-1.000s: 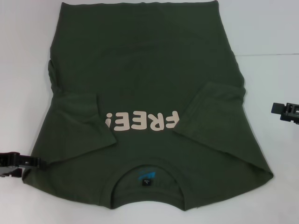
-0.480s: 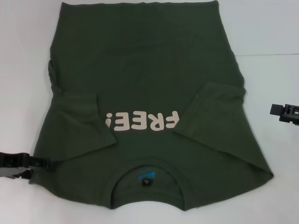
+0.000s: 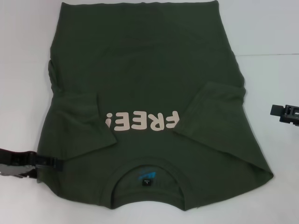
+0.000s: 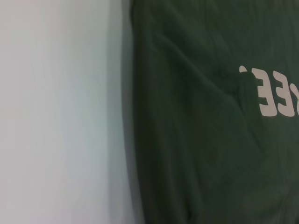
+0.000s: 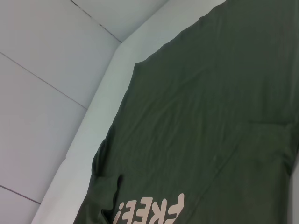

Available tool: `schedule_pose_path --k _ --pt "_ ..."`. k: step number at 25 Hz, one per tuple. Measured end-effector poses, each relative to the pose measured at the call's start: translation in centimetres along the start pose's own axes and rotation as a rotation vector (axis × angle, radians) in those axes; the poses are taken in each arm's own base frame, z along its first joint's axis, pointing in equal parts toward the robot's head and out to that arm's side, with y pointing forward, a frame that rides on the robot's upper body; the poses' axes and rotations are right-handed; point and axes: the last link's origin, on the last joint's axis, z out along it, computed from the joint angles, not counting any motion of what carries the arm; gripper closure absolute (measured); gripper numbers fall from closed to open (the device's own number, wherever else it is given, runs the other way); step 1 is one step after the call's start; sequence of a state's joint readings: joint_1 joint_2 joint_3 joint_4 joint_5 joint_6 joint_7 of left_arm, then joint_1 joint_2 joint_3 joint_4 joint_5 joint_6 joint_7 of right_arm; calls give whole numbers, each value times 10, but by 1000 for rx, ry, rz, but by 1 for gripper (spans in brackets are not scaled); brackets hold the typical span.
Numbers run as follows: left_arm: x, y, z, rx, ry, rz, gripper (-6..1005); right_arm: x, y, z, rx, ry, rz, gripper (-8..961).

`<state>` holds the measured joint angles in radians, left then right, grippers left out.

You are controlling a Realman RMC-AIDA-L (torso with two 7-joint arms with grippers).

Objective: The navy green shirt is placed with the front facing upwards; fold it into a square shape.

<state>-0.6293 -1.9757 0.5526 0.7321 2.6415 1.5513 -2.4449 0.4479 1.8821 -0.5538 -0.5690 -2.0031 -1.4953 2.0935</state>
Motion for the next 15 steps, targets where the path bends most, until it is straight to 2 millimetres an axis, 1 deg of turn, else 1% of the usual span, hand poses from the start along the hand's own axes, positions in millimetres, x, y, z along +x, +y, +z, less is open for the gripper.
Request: schedule_pose_path --k 7,15 --pt "3 4 3 -3 -3 7 128 1 0 1 2 4 1 140" --pt "2 6 8 11 -27 30 129 0 -1 0 4 -2 3 140"
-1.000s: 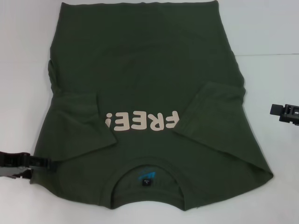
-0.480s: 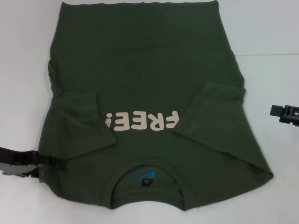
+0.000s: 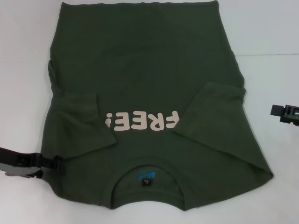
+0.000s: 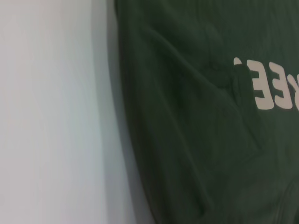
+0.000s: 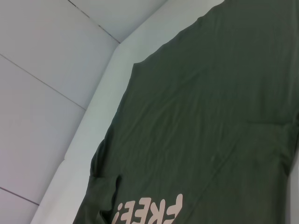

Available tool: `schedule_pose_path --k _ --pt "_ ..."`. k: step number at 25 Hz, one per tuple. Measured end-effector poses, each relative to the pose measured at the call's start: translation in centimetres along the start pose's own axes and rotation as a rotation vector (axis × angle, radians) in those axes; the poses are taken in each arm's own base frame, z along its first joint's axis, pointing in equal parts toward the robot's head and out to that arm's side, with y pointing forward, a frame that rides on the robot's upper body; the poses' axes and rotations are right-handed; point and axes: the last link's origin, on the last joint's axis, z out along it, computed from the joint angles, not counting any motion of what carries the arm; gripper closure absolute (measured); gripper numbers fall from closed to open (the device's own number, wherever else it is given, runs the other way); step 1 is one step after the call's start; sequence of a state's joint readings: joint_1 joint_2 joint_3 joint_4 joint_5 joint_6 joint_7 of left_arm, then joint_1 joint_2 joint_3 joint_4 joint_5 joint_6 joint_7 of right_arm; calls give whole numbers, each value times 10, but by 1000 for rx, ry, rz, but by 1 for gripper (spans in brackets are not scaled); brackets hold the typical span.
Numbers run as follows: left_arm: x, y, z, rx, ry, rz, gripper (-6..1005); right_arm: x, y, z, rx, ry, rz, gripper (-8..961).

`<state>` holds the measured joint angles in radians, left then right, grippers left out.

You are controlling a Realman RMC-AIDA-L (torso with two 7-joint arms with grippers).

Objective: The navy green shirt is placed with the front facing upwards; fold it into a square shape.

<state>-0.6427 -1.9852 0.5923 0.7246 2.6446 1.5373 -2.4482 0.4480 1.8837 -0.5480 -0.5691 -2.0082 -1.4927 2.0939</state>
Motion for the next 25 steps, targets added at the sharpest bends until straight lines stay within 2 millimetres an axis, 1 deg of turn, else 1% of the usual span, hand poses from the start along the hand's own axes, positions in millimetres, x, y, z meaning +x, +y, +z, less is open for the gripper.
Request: schedule_pose_path --k 1,4,14,20,23,25 --pt "0 1 1 2 -3 4 129 0 0 0 0 0 0 140" --pt "1 3 3 10 -9 20 328 0 0 0 -2 0 0 140" --pt "7 2 2 33 15 32 576 0 1 0 -6 1 4 141" --pt "8 2 3 40 17 38 785 -1 1 0 -7 1 3 141" --pt "8 2 3 39 18 42 860 -2 2 0 -6 4 -2 142" --pt "8 2 3 36 22 40 910 -8 5 -2 -9 19 -4 142"
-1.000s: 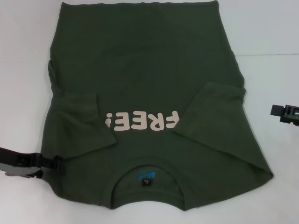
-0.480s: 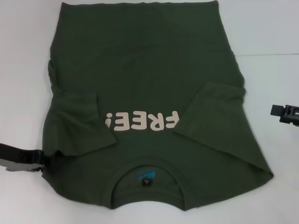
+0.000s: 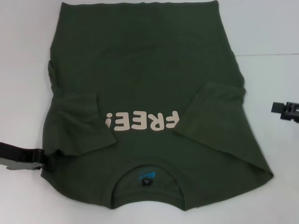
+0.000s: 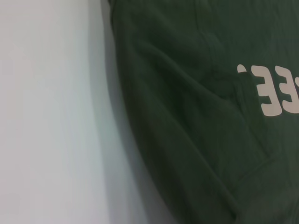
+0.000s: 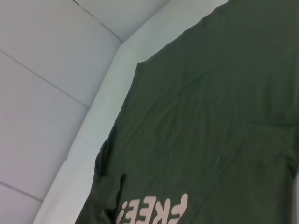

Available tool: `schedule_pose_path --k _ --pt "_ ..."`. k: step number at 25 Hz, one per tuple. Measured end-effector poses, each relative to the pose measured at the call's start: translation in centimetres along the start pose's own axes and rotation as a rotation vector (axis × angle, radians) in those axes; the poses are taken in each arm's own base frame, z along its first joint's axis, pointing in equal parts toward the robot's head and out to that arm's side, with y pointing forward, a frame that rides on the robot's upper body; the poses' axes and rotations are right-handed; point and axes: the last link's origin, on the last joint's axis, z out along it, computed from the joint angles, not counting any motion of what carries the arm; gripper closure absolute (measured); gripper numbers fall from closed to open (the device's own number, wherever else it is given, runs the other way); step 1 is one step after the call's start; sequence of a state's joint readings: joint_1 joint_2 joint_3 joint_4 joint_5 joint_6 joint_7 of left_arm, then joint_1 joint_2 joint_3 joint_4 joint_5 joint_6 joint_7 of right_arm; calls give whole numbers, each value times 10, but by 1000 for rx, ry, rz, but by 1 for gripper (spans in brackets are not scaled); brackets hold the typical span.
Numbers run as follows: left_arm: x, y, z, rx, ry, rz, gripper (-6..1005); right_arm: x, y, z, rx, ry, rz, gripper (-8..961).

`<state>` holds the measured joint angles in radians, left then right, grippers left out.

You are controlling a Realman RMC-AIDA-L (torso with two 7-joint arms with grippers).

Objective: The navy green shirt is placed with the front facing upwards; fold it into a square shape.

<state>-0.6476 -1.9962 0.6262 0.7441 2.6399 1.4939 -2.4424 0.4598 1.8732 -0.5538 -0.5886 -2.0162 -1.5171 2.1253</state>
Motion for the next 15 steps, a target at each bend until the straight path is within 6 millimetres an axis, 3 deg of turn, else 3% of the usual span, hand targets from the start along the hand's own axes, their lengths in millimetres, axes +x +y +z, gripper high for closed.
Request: schedule_pose_path --k 4,9,11,15 --pt "1 0 -2 -2 5 -2 917 -24 11 -8 56 101 23 143" --pt "2 0 -2 -3 7 -1 920 -56 27 -12 266 305 36 150" --pt "2 0 -2 -5 6 -1 920 -60 33 -9 316 384 20 152" --pt "1 1 -2 -8 3 -2 920 -49 39 8 396 566 -10 169"
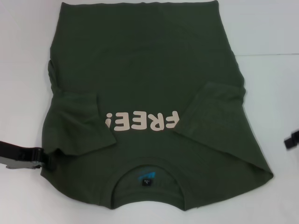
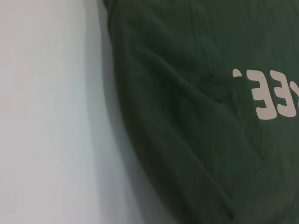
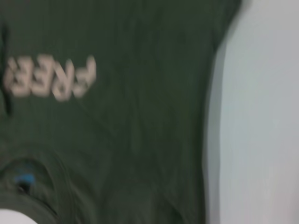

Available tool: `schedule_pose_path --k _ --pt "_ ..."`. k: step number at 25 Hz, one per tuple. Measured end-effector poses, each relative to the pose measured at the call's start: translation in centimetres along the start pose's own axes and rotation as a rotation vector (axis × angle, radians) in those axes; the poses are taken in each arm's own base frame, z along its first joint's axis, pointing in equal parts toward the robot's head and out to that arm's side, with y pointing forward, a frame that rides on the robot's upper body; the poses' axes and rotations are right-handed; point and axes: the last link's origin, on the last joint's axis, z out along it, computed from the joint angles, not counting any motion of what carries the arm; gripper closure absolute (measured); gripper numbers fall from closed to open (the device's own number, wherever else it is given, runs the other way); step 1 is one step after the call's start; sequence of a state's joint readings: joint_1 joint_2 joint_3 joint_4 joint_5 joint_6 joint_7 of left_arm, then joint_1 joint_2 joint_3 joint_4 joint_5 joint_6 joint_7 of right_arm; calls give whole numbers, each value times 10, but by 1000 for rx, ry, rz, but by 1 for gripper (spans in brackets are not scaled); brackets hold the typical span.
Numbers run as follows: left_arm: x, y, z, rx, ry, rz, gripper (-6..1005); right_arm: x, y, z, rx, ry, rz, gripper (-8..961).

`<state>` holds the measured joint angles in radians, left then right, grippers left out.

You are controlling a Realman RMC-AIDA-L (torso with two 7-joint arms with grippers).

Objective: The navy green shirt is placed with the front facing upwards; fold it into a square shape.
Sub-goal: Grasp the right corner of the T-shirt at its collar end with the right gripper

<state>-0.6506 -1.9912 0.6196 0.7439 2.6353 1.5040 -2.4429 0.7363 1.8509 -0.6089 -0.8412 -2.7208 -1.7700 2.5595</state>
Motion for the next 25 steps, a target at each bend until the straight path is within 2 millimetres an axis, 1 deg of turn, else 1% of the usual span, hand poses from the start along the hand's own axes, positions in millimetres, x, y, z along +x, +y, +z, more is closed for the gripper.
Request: schedule_pose_path --k 2,5,12,17,25 --pt "-1 0 0 0 -1 -2 919 1 4 11 26 49 -16 176" --pt "-2 -1 0 1 -1 -4 920 2 8 25 26 74 -26 186" --pt "-3 -1 1 -1 -3 -2 924 7 12 50 27 95 -38 209" --pt "-2 0 1 -2 -2 2 923 9 15 62 16 88 -55 209" --pt "0 1 1 -2 0 6 924 8 13 69 25 64 -54 209"
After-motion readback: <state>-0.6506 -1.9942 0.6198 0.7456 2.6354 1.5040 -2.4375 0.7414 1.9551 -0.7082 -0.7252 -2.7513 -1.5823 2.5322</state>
